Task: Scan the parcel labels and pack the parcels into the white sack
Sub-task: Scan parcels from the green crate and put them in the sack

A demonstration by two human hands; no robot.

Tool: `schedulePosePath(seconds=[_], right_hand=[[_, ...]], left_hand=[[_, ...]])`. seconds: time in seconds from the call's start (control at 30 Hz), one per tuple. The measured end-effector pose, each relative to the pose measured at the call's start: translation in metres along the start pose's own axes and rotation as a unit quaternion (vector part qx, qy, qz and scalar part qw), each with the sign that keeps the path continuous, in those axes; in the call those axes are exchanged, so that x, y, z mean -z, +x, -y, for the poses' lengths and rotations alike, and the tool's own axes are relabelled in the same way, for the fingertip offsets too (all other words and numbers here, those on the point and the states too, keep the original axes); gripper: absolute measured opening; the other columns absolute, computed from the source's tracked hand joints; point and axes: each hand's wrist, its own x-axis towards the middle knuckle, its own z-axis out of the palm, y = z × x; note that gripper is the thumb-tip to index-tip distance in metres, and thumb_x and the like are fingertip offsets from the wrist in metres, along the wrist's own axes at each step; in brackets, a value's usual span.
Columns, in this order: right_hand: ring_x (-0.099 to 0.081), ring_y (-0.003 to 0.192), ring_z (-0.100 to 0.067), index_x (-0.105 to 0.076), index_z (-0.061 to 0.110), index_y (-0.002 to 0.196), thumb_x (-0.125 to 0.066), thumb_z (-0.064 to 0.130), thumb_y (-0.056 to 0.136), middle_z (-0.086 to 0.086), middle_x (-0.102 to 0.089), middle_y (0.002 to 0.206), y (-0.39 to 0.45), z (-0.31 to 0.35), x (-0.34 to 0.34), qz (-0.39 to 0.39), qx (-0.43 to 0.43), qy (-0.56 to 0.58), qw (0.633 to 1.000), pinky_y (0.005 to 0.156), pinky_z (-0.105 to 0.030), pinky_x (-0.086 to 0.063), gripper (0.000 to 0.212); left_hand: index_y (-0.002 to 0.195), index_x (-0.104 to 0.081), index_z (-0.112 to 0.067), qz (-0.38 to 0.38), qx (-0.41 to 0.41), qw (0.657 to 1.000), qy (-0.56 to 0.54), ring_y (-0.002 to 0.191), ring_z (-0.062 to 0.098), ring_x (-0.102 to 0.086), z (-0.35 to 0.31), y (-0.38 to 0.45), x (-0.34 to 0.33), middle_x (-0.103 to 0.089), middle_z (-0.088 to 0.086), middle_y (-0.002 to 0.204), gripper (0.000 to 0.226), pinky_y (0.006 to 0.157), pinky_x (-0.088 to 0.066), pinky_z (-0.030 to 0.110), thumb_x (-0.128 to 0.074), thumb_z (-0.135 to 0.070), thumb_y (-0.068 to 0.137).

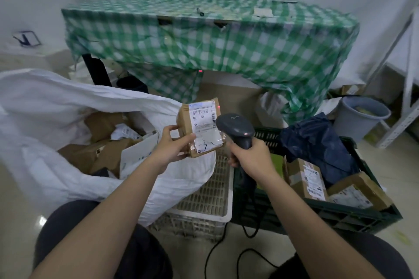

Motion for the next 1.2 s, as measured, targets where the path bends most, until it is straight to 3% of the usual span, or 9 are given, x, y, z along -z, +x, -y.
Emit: schedulePosePath(seconds=[0.1,0.33,0.5,0.8,0.97,1.03,1.13,1.17,1.2], right_hand=[[-0.067,0.054,-0.023,-0.064,0.005,0.063,-0.069,0.017,0.079,-0.010,-0.066,0.055,-0.011,0.004,-0.005,0.009,0.019,-0.035,0.999,0.062,-0.040,-0.058,0.020],[-0.061,0.045,-0.017,-0.063,-0.009,0.068,-0.064,0.014,0.077,-0.017,-0.064,0.056,-0.024,0.014,-0.010,0.036,0.004,-0.050,0.998,0.056,-0.033,-0.052,0.025],[-0.060,0.041,-0.015,-0.062,-0.010,0.069,-0.063,0.011,0.077,-0.016,-0.062,0.054,-0.028,0.019,-0.015,0.040,0.009,-0.061,0.997,0.054,-0.032,-0.050,0.023],[-0.061,0.050,-0.018,-0.065,-0.002,0.078,-0.064,0.005,0.080,-0.011,-0.061,0.062,-0.019,0.029,-0.037,0.072,0.005,-0.001,0.997,0.052,-0.028,-0.049,0.008],[-0.062,0.053,-0.017,-0.066,0.001,0.087,-0.066,0.008,0.084,-0.011,-0.064,0.068,0.001,0.031,-0.068,0.067,-0.014,0.038,0.997,0.053,-0.027,-0.050,0.008],[-0.061,0.052,-0.016,-0.065,0.000,0.084,-0.066,0.008,0.083,-0.011,-0.064,0.067,0.011,0.029,-0.084,0.067,-0.025,0.036,0.997,0.055,-0.029,-0.050,0.008],[-0.059,0.048,-0.015,-0.064,-0.002,0.082,-0.065,0.008,0.083,-0.009,-0.062,0.063,0.024,0.024,-0.108,0.068,-0.046,0.047,0.996,0.052,-0.027,-0.048,0.010],[-0.059,0.047,-0.015,-0.063,-0.003,0.082,-0.066,0.008,0.083,-0.009,-0.062,0.062,0.027,0.023,-0.113,0.070,-0.051,0.052,0.995,0.051,-0.027,-0.047,0.011],[-0.059,0.048,-0.016,-0.064,-0.003,0.081,-0.066,0.008,0.082,-0.009,-0.063,0.062,0.031,0.023,-0.118,0.075,-0.055,0.056,0.994,0.051,-0.028,-0.047,0.011]], left_hand=[[0.132,-0.034,-0.025,-0.004,-0.002,1.000,-0.010,0.087,0.018,-0.068,0.002,-0.003,0.006,-0.065,0.003,0.101,0.060,0.072,-0.055,0.030,-0.072,-0.025,0.085],[0.130,-0.035,-0.025,-0.009,-0.011,1.000,-0.019,0.093,0.020,-0.068,0.003,-0.007,0.014,-0.063,0.003,0.108,0.059,0.073,-0.056,0.031,-0.073,-0.026,0.084],[0.131,-0.034,-0.026,-0.003,-0.016,1.000,-0.014,0.097,0.021,-0.067,0.003,-0.009,0.020,-0.065,0.009,0.115,0.063,0.079,-0.056,0.034,-0.074,-0.028,0.083],[0.129,-0.036,-0.026,-0.056,-0.056,0.996,-0.033,0.089,0.013,-0.067,-0.001,-0.011,0.048,-0.063,-0.002,0.104,0.055,0.064,-0.053,0.024,-0.071,-0.023,0.086],[0.137,-0.033,-0.028,-0.161,-0.113,0.980,0.015,0.115,0.017,-0.056,-0.005,-0.002,0.109,-0.051,0.002,0.134,0.073,0.093,-0.053,0.045,-0.076,-0.035,0.079],[0.140,-0.032,-0.031,-0.220,-0.158,0.942,0.197,0.118,0.017,-0.050,-0.007,0.000,0.140,-0.048,-0.001,0.135,0.077,0.095,-0.048,0.044,-0.073,-0.047,0.077],[0.139,-0.033,-0.027,-0.275,-0.199,0.769,0.542,0.119,0.035,-0.047,-0.004,0.016,0.180,-0.044,0.011,0.134,0.073,0.091,-0.046,0.049,-0.069,-0.048,0.080],[0.138,-0.034,-0.026,-0.270,-0.174,0.729,0.604,0.125,0.039,-0.040,-0.003,0.024,0.188,-0.039,0.015,0.138,0.071,0.095,-0.043,0.053,-0.071,-0.043,0.080],[0.139,-0.032,-0.025,-0.260,-0.124,0.712,0.640,0.134,0.043,-0.028,0.000,0.034,0.196,-0.028,0.017,0.146,0.071,0.103,-0.036,0.057,-0.072,-0.038,0.081]])
